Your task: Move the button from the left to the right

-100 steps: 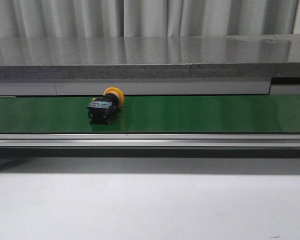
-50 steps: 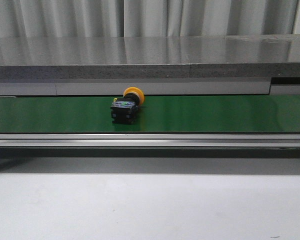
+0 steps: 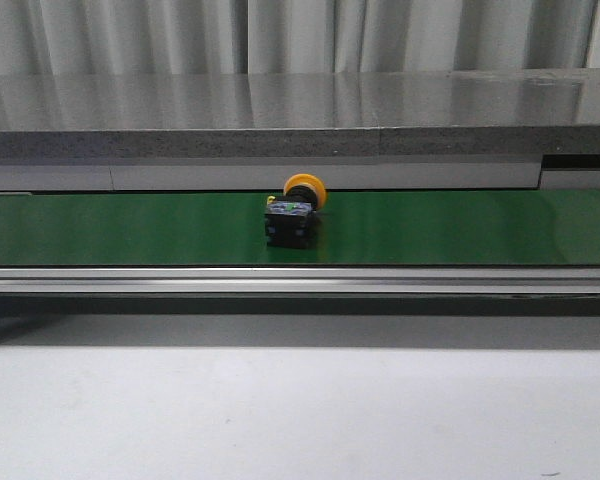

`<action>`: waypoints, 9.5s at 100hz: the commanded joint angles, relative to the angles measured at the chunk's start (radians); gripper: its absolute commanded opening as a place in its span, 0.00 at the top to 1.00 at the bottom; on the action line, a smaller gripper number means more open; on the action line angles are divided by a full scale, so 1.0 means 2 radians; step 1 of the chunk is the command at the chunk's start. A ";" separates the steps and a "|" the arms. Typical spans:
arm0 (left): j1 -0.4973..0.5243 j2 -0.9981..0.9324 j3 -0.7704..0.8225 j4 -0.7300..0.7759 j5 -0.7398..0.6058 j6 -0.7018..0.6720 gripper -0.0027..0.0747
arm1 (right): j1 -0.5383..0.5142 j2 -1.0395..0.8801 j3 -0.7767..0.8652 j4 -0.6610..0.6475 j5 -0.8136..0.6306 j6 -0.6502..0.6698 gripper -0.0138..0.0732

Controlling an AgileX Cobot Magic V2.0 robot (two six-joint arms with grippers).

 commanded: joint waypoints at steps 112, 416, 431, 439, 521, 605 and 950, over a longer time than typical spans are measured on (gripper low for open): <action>-0.002 0.003 -0.015 -0.006 -0.041 -0.001 0.96 | 0.081 0.129 -0.063 0.091 -0.025 -0.001 0.19; -0.002 0.003 -0.015 -0.006 -0.041 -0.001 0.96 | -0.215 0.472 -0.361 -0.044 0.130 -0.134 0.61; -0.002 0.003 -0.015 -0.006 -0.041 -0.001 0.96 | -0.215 0.490 -0.361 -0.033 0.132 -0.135 0.61; -0.002 0.003 -0.015 -0.006 -0.041 -0.001 0.96 | -0.215 0.495 -0.361 -0.033 0.136 -0.135 0.61; -0.002 0.003 -0.015 -0.006 -0.041 -0.001 0.96 | -0.215 0.493 -0.360 -0.033 0.169 -0.135 0.37; -0.002 0.003 -0.015 -0.006 -0.041 -0.001 0.96 | -0.109 0.249 -0.280 0.113 0.011 -0.145 0.37; -0.002 0.003 -0.015 -0.006 -0.041 -0.001 0.96 | -0.015 -0.476 0.393 -0.024 -0.230 0.012 0.92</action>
